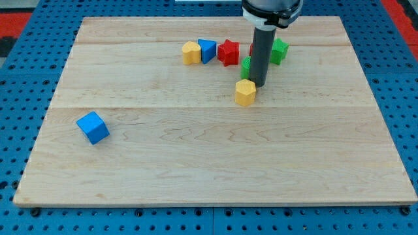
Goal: Place the hexagon vertically below the green circle
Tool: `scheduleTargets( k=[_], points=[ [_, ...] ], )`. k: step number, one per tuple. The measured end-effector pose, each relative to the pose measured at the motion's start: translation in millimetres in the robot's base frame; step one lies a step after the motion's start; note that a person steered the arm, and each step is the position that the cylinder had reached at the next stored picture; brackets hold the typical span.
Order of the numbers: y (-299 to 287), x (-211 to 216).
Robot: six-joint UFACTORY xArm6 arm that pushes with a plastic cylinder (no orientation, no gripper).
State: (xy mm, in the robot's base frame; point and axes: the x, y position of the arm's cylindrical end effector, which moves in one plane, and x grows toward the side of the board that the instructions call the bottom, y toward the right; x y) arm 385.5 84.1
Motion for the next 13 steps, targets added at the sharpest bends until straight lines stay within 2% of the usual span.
scheduleTargets(
  k=[1, 2, 3, 4, 5, 6, 7, 8, 10, 12, 13],
  points=[
    [-5.5, -15.1],
    [-3.6, -4.3],
    [51.4, 27.2],
    [75.1, 65.8],
    [19.8, 87.1],
    [-39.1, 84.9],
    [-47.8, 54.3],
    [-47.8, 44.3],
    [-32.7, 65.8],
    [-49.3, 26.5],
    [-47.9, 29.8]
  ],
)
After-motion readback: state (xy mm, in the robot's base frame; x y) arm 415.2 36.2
